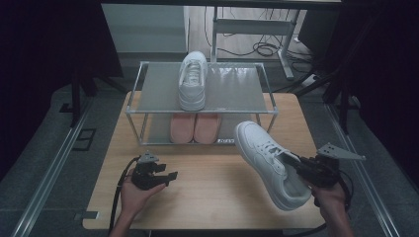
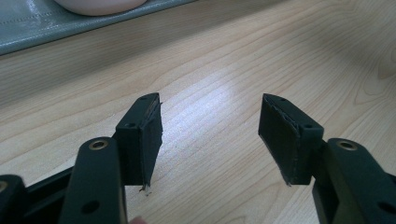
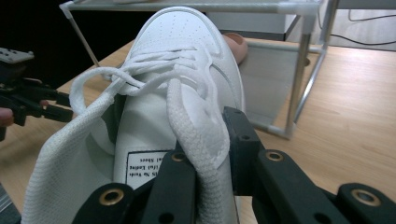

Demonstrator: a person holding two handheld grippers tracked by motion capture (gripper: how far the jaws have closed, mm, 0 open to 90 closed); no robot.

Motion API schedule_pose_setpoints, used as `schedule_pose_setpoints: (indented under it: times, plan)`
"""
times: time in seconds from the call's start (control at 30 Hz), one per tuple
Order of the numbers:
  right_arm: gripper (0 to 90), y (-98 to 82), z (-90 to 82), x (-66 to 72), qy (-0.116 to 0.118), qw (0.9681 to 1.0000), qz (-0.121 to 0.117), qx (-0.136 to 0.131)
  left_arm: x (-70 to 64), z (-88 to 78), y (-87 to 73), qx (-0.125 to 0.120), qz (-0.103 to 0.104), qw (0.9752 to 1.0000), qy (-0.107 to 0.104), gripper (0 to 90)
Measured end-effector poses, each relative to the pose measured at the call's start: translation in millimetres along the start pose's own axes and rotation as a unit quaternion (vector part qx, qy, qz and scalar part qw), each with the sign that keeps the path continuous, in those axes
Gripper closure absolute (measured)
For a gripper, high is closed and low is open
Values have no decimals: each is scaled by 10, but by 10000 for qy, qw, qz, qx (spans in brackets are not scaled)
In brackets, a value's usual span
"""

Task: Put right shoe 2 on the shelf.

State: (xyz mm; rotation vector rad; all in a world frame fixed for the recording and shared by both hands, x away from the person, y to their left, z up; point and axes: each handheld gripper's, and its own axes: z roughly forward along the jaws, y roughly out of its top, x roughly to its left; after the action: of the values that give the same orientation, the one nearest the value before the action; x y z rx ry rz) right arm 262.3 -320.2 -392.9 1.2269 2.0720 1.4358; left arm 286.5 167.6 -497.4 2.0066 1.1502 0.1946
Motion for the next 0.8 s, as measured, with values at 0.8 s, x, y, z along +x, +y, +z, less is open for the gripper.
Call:
schedule_pose_setpoints:
  times: [0.8]
  plan:
    - [818, 676, 236, 214, 330, 9989, -139, -315, 20, 9, -5, 14, 8, 10000, 0, 402]
